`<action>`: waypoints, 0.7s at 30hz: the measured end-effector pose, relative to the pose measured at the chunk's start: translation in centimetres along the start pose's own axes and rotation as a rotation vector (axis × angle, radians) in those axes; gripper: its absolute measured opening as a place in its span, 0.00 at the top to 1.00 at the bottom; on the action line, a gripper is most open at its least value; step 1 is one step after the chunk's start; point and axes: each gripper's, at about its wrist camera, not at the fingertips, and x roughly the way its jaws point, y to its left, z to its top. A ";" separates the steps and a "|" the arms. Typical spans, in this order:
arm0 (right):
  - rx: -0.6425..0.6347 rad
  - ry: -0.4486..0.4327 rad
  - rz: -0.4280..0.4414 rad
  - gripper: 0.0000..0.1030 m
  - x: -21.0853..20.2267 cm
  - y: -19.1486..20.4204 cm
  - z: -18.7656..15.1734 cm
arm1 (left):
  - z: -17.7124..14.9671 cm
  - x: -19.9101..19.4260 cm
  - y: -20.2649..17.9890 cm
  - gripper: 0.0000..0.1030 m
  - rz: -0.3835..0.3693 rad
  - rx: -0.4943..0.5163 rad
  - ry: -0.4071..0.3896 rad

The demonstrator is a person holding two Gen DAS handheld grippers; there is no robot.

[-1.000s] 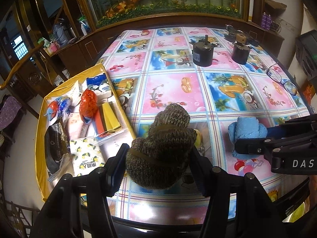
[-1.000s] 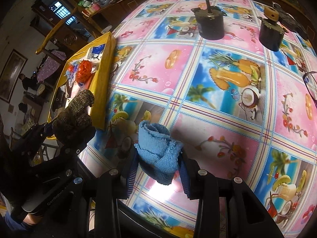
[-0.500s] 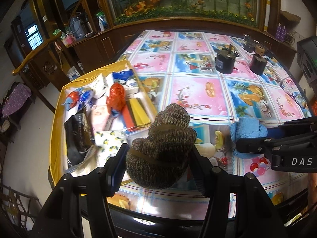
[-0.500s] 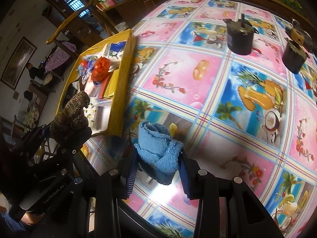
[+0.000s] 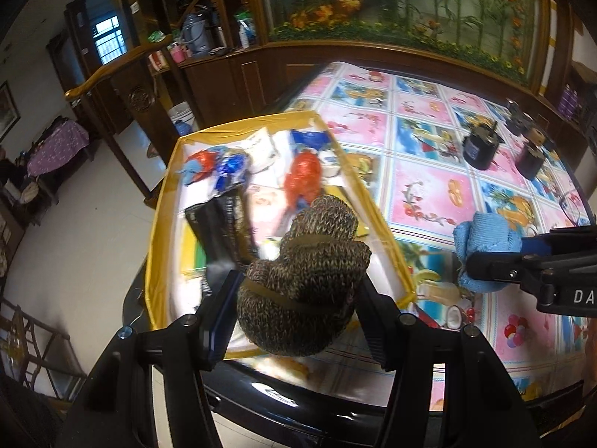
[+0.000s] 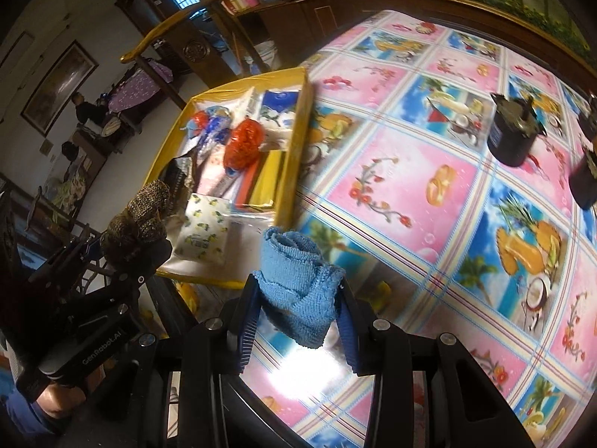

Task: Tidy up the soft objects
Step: 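Carry the knitted ball and blue cloth over the yellow tray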

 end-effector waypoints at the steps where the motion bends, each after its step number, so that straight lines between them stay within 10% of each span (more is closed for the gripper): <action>1: -0.009 0.000 0.004 0.60 0.1 0.3 0.2 | 0.1 0.1 0.5 0.43 0.005 -0.011 0.001; 21: -0.136 0.037 -0.004 0.59 5.5 7.1 5.3 | 0.8 3.3 5.5 0.43 0.031 -0.081 0.037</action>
